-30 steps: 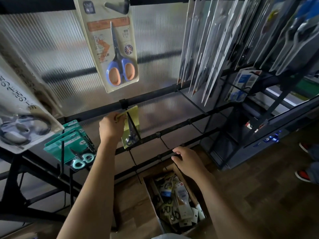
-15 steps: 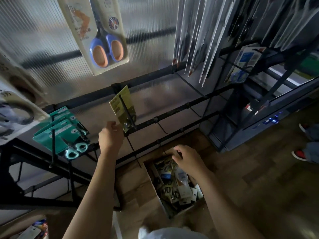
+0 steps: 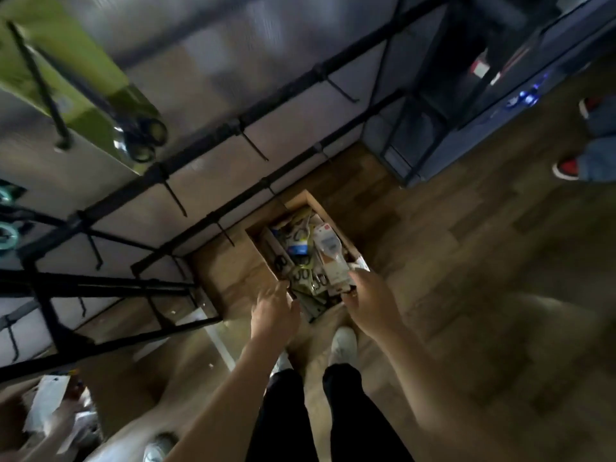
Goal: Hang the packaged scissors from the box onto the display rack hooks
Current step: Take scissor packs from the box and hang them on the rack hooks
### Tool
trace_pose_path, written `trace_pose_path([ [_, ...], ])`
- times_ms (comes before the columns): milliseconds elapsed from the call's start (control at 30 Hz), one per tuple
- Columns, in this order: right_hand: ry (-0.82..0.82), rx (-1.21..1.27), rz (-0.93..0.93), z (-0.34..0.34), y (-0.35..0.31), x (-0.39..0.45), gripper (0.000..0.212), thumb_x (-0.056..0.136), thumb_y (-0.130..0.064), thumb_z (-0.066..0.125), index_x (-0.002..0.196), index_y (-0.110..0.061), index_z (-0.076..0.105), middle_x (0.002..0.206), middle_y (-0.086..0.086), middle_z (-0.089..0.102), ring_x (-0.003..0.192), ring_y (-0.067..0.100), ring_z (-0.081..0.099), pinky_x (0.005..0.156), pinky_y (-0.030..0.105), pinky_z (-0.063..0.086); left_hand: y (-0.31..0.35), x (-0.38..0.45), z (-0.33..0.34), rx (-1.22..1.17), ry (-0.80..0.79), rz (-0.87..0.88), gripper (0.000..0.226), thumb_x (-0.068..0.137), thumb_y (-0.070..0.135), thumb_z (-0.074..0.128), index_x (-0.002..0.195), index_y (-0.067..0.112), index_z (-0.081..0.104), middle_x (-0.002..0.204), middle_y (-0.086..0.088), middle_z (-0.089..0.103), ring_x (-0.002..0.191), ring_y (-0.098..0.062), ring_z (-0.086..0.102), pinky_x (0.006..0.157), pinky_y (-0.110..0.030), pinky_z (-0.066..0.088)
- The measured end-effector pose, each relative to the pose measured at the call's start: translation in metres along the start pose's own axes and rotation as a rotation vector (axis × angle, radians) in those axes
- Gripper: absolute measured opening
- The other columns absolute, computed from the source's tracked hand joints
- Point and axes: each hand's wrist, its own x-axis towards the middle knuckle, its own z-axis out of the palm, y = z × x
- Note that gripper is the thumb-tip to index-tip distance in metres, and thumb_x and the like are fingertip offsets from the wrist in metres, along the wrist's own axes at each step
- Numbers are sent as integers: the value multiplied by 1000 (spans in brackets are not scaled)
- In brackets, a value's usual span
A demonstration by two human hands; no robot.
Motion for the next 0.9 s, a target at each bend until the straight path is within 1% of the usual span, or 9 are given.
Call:
trace_pose_path([
  [100,-109,-114,59,37,46,6,46,93,-29,52,137,-16,45,139,1,47,130,18,41,105,29,33,-13,29,48,80,-73,12,49,92,25,51,139,16,40,144,-5,41,135,-24,31,109,-39,30],
  [233,-205,-225,82,87,105,24,59,96,-35,49,147,-14,29,153,2,30,141,16,25,113,25,20,-38,75,107,215,-128,61,58,92,27,49,145,16,29,150,-4,31,140,-22,22,112,-38,26],
  [333,-249,-282,82,129,139,46,64,95,-36,51,148,-11,25,153,5,28,142,19,25,114,27,18,-62,113,151,279,-122,108,57,92,27,48,145,17,27,151,-1,28,140,-21,19,112,-38,24],
  [467,-264,-310,64,184,171,82,65,95,-37,51,148,-11,24,153,5,27,141,20,24,114,28,20,-90,167,195,388,-164,137,59,94,28,46,147,18,21,156,-3,17,145,-22,7,115,-41,17],
  [533,-266,-331,51,210,182,106,64,95,-38,49,148,-12,23,153,6,26,140,21,24,113,29,21,-102,195,211,444,-139,199,59,94,26,46,147,18,21,156,-4,17,145,-22,8,114,-40,16],
  [633,-257,-353,19,245,192,147,64,95,-39,48,148,-14,23,153,6,25,141,21,23,113,30,22,-122,243,230,488,-78,270,53,94,22,46,143,16,28,153,-8,22,143,-24,11,114,-40,18],
  [767,-212,-380,-55,282,205,203,61,96,-32,47,148,-12,23,154,8,23,142,22,19,114,32,20,-150,306,246,620,-4,334,54,94,30,46,143,18,26,152,-10,22,142,-26,15,113,-42,24],
  [900,-215,-425,-124,310,217,259,63,96,-29,46,149,-8,19,156,9,18,144,24,12,115,32,14,-173,359,249,605,45,306,56,96,35,41,146,18,22,154,-10,19,143,-26,11,115,-42,17],
])
